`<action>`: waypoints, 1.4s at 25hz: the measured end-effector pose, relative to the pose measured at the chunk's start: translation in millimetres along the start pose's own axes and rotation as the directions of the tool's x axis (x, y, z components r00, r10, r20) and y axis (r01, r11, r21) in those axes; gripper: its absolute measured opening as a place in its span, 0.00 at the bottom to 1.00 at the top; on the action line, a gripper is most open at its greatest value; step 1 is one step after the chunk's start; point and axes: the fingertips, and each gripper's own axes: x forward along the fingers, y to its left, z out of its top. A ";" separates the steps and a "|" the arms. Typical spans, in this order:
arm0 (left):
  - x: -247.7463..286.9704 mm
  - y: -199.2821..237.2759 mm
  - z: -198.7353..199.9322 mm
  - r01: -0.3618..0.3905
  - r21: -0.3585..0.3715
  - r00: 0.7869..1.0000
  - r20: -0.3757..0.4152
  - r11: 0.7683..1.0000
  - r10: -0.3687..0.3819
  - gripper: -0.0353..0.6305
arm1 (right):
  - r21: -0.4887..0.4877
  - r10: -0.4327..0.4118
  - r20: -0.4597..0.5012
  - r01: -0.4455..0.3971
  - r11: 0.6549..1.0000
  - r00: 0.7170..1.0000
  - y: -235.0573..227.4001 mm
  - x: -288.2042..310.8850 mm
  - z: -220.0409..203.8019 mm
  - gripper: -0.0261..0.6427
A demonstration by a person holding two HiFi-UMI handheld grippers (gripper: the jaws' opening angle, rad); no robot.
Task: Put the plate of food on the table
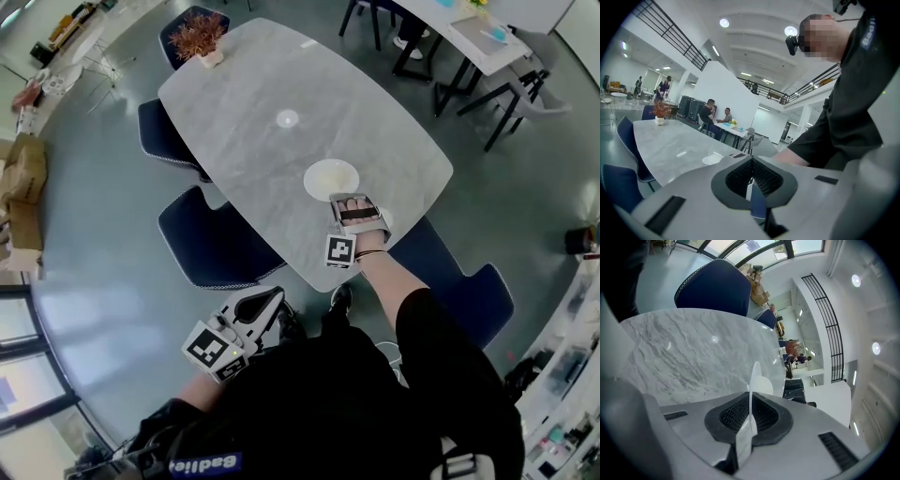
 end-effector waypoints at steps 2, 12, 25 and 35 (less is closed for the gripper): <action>-2.5 3.1 -3.6 -0.019 -0.016 1.000 -0.005 1.000 0.019 0.06 | 0.007 -0.001 -0.003 0.002 1.000 1.000 -1.2 9.7 1.1 0.07; -4.8 11.9 -8.5 -0.044 -0.058 0.999 -0.010 0.997 0.043 0.06 | 0.013 0.048 -0.026 -0.047 0.999 0.999 5.9 37.3 4.6 0.07; -3.9 15.8 -13.9 -0.026 -0.080 1.000 -0.015 0.996 0.025 0.06 | 0.022 0.184 -0.042 -0.183 0.983 0.982 25.7 54.7 9.4 0.07; -11.2 24.5 -17.1 -0.049 -0.098 0.999 -0.019 0.994 0.047 0.06 | 0.004 0.275 -0.061 -0.275 0.961 0.960 38.9 60.7 8.2 0.11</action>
